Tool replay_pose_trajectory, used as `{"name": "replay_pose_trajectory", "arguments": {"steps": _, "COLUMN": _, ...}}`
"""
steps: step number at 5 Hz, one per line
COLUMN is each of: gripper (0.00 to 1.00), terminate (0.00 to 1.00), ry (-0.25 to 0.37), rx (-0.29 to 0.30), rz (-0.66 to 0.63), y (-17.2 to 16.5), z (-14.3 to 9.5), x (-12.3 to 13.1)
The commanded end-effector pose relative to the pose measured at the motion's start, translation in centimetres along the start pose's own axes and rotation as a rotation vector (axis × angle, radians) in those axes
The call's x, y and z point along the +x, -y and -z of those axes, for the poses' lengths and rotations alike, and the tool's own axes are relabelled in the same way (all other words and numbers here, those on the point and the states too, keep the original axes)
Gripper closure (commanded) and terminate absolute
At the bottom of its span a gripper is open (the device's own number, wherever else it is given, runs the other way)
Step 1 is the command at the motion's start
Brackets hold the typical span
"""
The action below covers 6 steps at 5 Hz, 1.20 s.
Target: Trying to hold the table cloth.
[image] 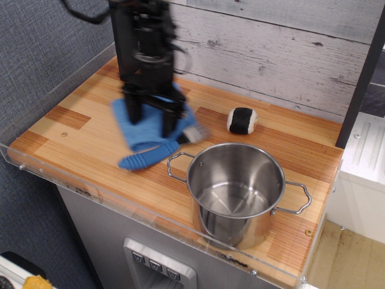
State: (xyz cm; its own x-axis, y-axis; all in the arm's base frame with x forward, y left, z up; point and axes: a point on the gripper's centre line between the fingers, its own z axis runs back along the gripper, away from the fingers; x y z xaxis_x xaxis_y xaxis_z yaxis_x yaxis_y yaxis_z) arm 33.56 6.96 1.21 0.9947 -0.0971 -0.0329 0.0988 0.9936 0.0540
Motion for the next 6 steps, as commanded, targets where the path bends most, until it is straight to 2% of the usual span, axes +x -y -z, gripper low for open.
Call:
{"name": "replay_pose_trajectory", "arguments": {"steps": 1, "gripper": 0.0, "terminate": 0.0, "ry": 0.032, "rx": -0.026, "rz": 0.144, "y": 6.0, "z": -2.1, "x": -0.3}}
{"name": "replay_pose_trajectory", "arguments": {"steps": 3, "gripper": 0.0, "terminate": 0.0, "ry": 0.031, "rx": -0.044, "rz": 0.282, "y": 12.0, "z": -2.6, "x": -2.1}}
{"name": "replay_pose_trajectory", "arguments": {"steps": 4, "gripper": 0.0, "terminate": 0.0, "ry": 0.036, "rx": -0.048, "rz": 0.309, "y": 13.3, "z": -2.9, "x": -2.4}}
{"name": "replay_pose_trajectory", "arguments": {"steps": 6, "gripper": 0.0, "terminate": 0.0, "ry": 0.068, "rx": -0.039, "rz": 0.256, "y": 11.5, "z": -3.6, "x": -1.7}}
